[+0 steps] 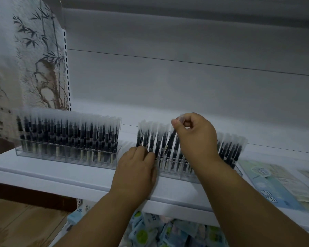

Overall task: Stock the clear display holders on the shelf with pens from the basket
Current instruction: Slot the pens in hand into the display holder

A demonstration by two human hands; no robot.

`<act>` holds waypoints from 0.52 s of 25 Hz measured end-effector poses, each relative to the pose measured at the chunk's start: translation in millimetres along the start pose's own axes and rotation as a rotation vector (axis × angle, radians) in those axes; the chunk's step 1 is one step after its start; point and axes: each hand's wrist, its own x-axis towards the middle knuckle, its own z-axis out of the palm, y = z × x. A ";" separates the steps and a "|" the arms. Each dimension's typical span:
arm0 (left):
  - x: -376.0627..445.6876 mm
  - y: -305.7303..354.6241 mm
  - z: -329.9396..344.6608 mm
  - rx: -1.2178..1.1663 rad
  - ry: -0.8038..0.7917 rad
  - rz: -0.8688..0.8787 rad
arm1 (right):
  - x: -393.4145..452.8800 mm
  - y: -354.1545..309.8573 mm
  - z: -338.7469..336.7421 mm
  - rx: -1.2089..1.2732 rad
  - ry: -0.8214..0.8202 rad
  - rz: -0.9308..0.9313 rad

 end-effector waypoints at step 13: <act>-2.3 -1.0 1.4 -0.050 -0.001 -0.015 | 0.9 11.1 23.0 -0.154 -0.157 -0.002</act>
